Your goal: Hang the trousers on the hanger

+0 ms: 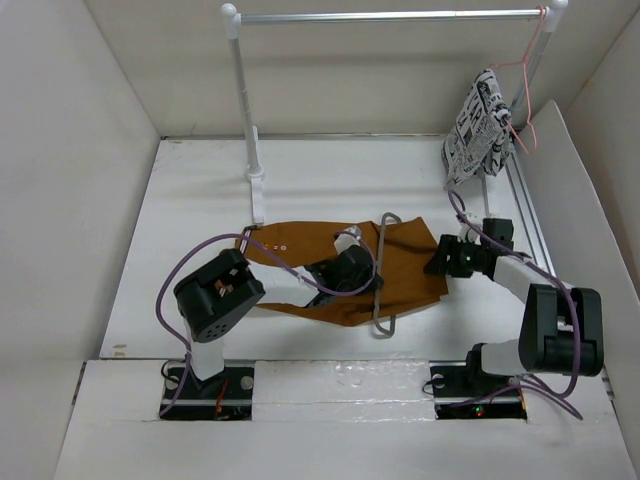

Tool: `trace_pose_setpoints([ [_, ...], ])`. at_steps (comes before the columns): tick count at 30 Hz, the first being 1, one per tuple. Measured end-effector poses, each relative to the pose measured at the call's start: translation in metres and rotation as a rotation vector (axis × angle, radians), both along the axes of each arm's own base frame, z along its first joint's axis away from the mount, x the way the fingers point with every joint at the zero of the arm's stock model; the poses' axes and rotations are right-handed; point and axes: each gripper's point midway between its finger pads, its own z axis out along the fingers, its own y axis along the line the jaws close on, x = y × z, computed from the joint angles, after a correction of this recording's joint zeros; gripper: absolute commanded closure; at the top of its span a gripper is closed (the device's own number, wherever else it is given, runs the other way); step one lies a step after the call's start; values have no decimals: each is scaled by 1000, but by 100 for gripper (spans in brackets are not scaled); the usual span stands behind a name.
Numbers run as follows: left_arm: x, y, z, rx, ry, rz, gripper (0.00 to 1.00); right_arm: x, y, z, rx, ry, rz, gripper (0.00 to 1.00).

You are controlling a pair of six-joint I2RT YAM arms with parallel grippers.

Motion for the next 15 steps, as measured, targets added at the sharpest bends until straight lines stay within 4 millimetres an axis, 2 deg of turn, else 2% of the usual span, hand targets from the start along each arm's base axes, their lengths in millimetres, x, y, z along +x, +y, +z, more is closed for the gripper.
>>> trace_pose_setpoints([
  [1, 0, 1, 0, 2, -2, 0, 100, -3, 2, -2, 7, -6, 7, 63],
  [2, 1, 2, 1, 6, -4, 1, 100, -7, 4, -5, 25, -2, 6, 97],
  [3, 1, 3, 2, 10, -5, 3, 100, -10, 6, -7, 40, -1, 12, 100],
  [7, 5, 11, 3, 32, -10, 12, 100, -15, 6, -3, 111, 4, -13, 100],
  [12, 21, 28, 6, 66, -28, 63, 100, -19, -11, 35, 125, -93, -75, 100],
  [15, 33, 41, 9, 81, -34, 105, 100, -23, -23, 50, 122, -124, -127, 100],
])
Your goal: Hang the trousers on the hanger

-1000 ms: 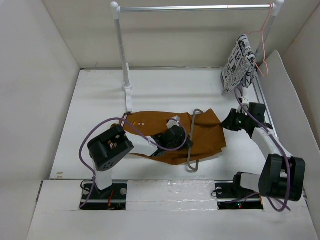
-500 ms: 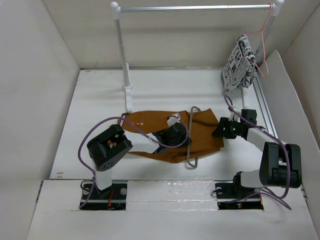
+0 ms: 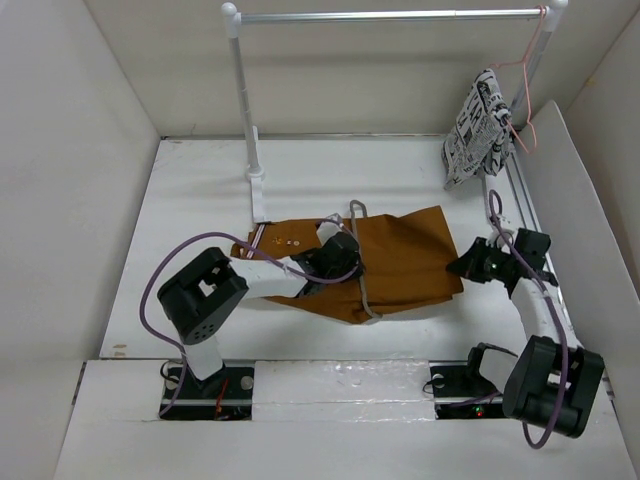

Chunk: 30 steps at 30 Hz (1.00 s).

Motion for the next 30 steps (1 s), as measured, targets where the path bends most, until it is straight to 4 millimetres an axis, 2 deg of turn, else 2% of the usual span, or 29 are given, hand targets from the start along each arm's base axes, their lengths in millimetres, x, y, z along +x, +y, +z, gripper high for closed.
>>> trace_pose_setpoints([
  [3, 5, 13, 0, 13, 1, 29, 100, -7, -4, 4, 9, 14, -32, 100],
  [10, -4, 29, 2, 37, -12, 14, 100, -10, -9, -4, 63, 91, -85, 100],
  [16, -13, 23, 1, 131, -47, -53, 100, 12, -13, -7, 106, 147, -120, 100],
  [20, -15, 21, 0, 175, -48, -67, 100, 38, -22, 9, 79, 110, -132, 100],
  [23, -15, 23, -1, 195, -47, -69, 100, 50, -26, 24, 55, 67, -133, 100],
  [30, -17, 25, -1, 212, -37, -72, 100, 52, -27, 23, 44, 72, -150, 100],
])
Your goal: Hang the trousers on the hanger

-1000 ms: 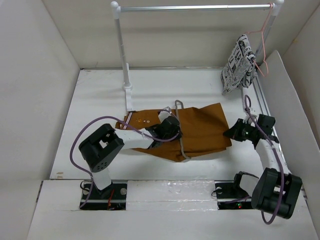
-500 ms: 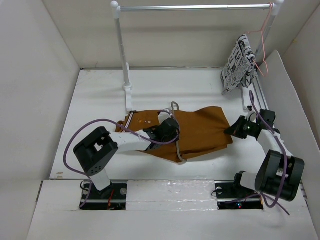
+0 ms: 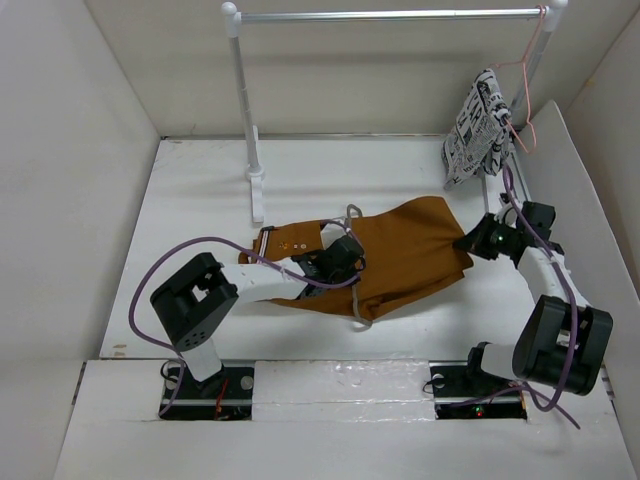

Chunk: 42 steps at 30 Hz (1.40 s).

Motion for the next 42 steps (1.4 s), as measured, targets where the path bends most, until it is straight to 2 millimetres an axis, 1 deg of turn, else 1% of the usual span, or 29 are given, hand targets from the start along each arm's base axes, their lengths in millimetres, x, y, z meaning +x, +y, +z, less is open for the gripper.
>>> trace_pose_setpoints([
  [5, 0, 1, 4, 22, 10, 4, 100, -2, -4, -11, -20, 29, -22, 100],
  [8, 0, 3, 5, 38, 10, 10, 100, -2, -6, -21, -28, 52, -31, 100],
  [11, -1, 7, 10, 55, 7, 20, 100, -5, -9, -30, -40, 74, -39, 100],
  [13, -1, 9, 18, 72, -5, 27, 100, -6, -10, -31, -48, 76, -41, 100],
  [15, 0, 7, 31, 83, -32, 34, 100, -6, -11, -32, -55, 75, -39, 99],
  [16, 1, 5, 39, 85, -51, 40, 100, -6, -12, -32, -61, 75, -38, 97],
  [19, 5, -4, 63, 62, -102, 51, 100, -7, -13, -33, -88, 74, -31, 64],
  [20, 6, -5, 69, 57, -115, 56, 100, -7, -14, -32, -109, 70, -32, 44],
  [21, 7, -5, 73, 59, -127, 62, 100, -7, -15, -30, -131, 64, -32, 38],
  [22, 8, -4, 76, 67, -136, 69, 100, -7, -14, -26, -151, 54, -24, 34],
  [24, 9, -3, 81, 85, -149, 71, 100, -7, -7, -11, -186, 24, 4, 34],
  [25, 9, -3, 84, 93, -157, 69, 100, -6, -2, 1, -204, -3, 22, 34],
  [27, 11, -5, 95, 102, -178, 62, 100, -5, 11, 34, -237, -86, 57, 35],
  [28, 13, -6, 102, 105, -191, 59, 100, -5, 19, 54, -251, -146, 75, 38],
  [30, 19, -9, 122, 103, -225, 60, 100, -9, 38, 99, -260, -280, 126, 49],
  [31, 22, -10, 132, 95, -245, 65, 100, -14, 48, 117, -254, -333, 152, 69],
  [32, 25, -13, 145, 78, -268, 70, 100, -22, 66, 144, -240, -417, 202, 69],
  [33, 27, -13, 156, 66, -287, 73, 100, -31, 84, 162, -218, -477, 257, 74],
  [34, 29, -14, 165, 52, -303, 76, 100, -42, 102, 174, -186, -516, 310, 76],
  [35, 30, -14, 174, 35, -317, 79, 100, -53, 120, 181, -148, -537, 367, 73],
  [36, 30, -14, 181, 21, -330, 82, 100, -67, 138, 187, -101, -547, 421, 66],
  [37, 31, -14, 187, 8, -341, 85, 100, -80, 153, 190, -51, -548, 468, 48],
  [39, 32, -14, 195, -3, -364, 93, 100, -99, 178, 194, 41, -545, 533, 36],
  [40, 31, -14, 197, -3, -373, 95, 100, -106, 187, 195, 78, -539, 554, 34],
  [42, 29, -16, 199, -1, -387, 94, 100, -117, 206, 192, 152, -510, 589, 34],
])
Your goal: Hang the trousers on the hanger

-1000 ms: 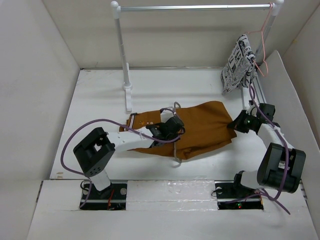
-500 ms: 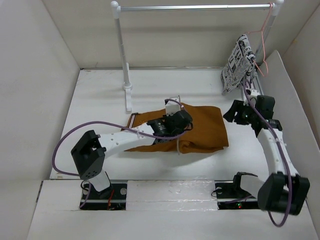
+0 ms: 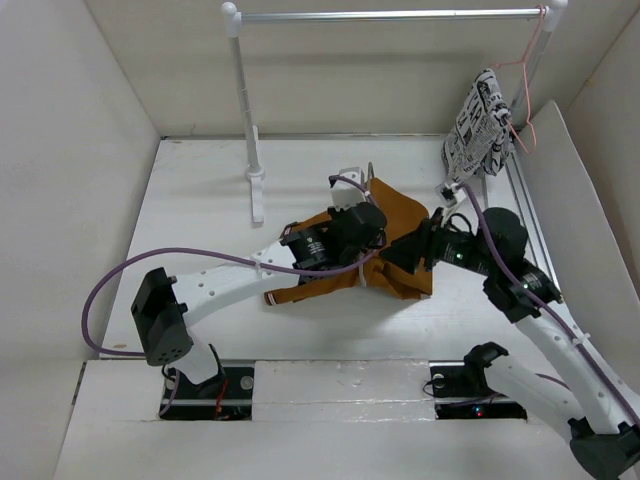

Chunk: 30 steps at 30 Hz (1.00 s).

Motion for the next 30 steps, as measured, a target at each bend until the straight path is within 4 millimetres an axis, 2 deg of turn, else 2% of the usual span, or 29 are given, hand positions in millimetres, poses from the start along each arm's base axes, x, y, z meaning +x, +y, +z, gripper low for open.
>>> trace_pose_setpoints([
  [8, -3, -10, 10, -40, -33, -6, 100, -23, 55, -27, 97, 178, 121, 33],
  [10, -2, -10, 12, -46, -37, -4, 100, -26, 63, -28, 103, 193, 129, 38],
  [20, -13, -5, 19, -105, -25, -37, 100, -4, 66, -25, 139, 150, 9, 53],
  [22, -14, -2, 21, -110, -23, -37, 100, -6, 69, -26, 156, 147, 20, 65],
  [24, -13, 3, 23, -111, -27, -27, 100, -7, 70, -30, 174, 168, 24, 72],
  [25, -12, 6, 25, -110, -31, -18, 100, -8, 70, -34, 179, 179, 26, 88],
  [27, -9, 14, 30, -105, -46, 4, 100, -6, 70, -45, 177, 221, 19, 99],
  [28, -9, 17, 33, -107, -53, 11, 100, -4, 70, -51, 171, 221, 19, 100],
  [30, -8, 20, 39, -113, -66, 18, 100, -1, 73, -48, 180, 191, 35, 100],
])
